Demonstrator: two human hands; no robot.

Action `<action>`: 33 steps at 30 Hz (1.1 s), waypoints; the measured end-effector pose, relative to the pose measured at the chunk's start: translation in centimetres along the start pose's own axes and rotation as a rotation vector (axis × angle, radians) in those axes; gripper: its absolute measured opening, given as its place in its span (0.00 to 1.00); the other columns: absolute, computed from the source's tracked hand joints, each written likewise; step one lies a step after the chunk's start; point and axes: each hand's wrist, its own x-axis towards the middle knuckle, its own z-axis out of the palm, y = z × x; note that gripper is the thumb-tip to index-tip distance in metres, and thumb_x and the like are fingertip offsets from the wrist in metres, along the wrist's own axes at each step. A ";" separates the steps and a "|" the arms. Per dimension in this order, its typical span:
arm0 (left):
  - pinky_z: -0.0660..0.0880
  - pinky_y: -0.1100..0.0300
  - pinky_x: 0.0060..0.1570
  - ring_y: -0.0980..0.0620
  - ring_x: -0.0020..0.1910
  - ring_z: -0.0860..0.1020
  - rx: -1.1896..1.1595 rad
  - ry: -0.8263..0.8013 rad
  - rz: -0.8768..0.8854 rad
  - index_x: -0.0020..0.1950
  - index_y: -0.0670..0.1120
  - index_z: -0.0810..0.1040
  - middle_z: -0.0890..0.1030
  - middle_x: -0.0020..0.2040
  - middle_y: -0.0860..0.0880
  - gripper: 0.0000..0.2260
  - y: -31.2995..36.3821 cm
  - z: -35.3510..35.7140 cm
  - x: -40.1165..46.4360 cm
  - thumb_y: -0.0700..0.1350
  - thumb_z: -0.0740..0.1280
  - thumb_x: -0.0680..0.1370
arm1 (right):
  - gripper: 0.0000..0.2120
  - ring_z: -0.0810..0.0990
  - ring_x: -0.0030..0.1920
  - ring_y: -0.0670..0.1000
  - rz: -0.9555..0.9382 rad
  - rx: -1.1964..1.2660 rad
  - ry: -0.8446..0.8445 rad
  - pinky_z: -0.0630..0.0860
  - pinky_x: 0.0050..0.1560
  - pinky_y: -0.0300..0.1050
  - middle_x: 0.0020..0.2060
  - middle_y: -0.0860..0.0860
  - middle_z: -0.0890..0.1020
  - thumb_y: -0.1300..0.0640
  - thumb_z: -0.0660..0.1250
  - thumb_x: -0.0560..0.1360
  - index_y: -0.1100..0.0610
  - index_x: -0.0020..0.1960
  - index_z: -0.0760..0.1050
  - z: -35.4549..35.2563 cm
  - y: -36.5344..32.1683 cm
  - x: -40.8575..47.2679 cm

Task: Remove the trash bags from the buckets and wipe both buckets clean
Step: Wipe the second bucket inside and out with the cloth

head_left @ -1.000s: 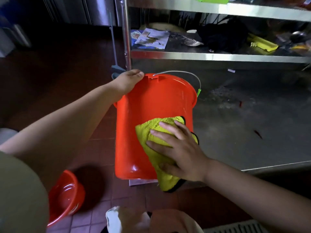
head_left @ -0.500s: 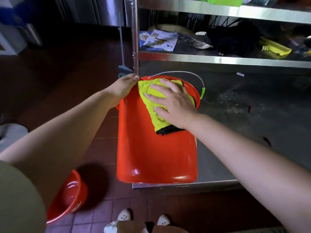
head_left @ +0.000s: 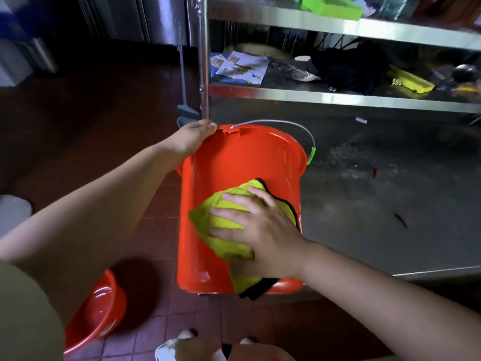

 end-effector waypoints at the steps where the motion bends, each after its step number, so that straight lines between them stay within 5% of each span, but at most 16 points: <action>1: 0.75 0.68 0.38 0.60 0.38 0.79 -0.018 0.000 0.000 0.47 0.48 0.78 0.82 0.39 0.55 0.10 0.0 0.0 0.0 0.47 0.58 0.81 | 0.22 0.64 0.72 0.53 0.037 0.021 0.037 0.58 0.69 0.62 0.67 0.44 0.73 0.40 0.61 0.69 0.42 0.61 0.77 -0.1 0.9 0.6; 5: 0.75 0.59 0.52 0.53 0.49 0.79 -0.078 0.006 -0.014 0.60 0.42 0.76 0.81 0.52 0.48 0.14 -0.4 0.1 0.1 0.49 0.61 0.80 | 0.20 0.66 0.70 0.52 0.234 0.041 0.153 0.62 0.67 0.56 0.67 0.44 0.73 0.45 0.64 0.70 0.43 0.61 0.77 -0.9 5.8 3.6; 10: 0.68 0.48 0.67 0.47 0.62 0.75 -0.060 0.022 -0.006 0.64 0.42 0.75 0.78 0.61 0.44 0.20 -0.9 -0.4 0.3 0.54 0.64 0.78 | 0.19 0.66 0.68 0.49 0.362 0.071 0.159 0.62 0.65 0.57 0.69 0.43 0.70 0.47 0.61 0.73 0.42 0.62 0.77 -1.3 9.7 6.4; 15: 0.73 0.60 0.54 0.56 0.49 0.78 -0.057 0.084 0.014 0.47 0.49 0.79 0.82 0.46 0.52 0.10 -1.7 -0.3 -0.5 0.54 0.66 0.76 | 0.18 0.65 0.70 0.50 0.330 0.034 0.190 0.59 0.65 0.53 0.68 0.43 0.72 0.44 0.63 0.72 0.41 0.60 0.78 -0.4 7.1 5.5; 21: 0.72 0.70 0.26 0.61 0.26 0.77 -0.129 0.095 0.012 0.41 0.47 0.77 0.80 0.27 0.56 0.09 -1.2 0.3 -1.8 0.51 0.66 0.77 | 0.18 0.66 0.70 0.53 0.113 0.099 0.167 0.62 0.66 0.59 0.66 0.46 0.75 0.43 0.62 0.71 0.44 0.59 0.80 -0.1 1.9 0.2; 29: 0.71 0.70 0.24 0.60 0.24 0.77 -0.136 0.088 -0.029 0.42 0.47 0.77 0.80 0.27 0.55 0.08 -0.8 0.1 -2.5 0.50 0.65 0.78 | 0.19 0.67 0.70 0.54 -0.145 0.126 0.115 0.61 0.67 0.59 0.65 0.48 0.75 0.45 0.63 0.70 0.46 0.59 0.80 0.4 0.3 -2.4; 33: 0.71 0.69 0.24 0.58 0.26 0.77 -0.145 0.089 -0.060 0.47 0.46 0.78 0.80 0.31 0.51 0.09 -1.2 -0.6 -2.4 0.51 0.66 0.77 | 0.18 0.70 0.68 0.53 -0.070 0.121 0.183 0.63 0.65 0.58 0.63 0.48 0.77 0.47 0.62 0.70 0.46 0.57 0.81 0.2 3.1 0.2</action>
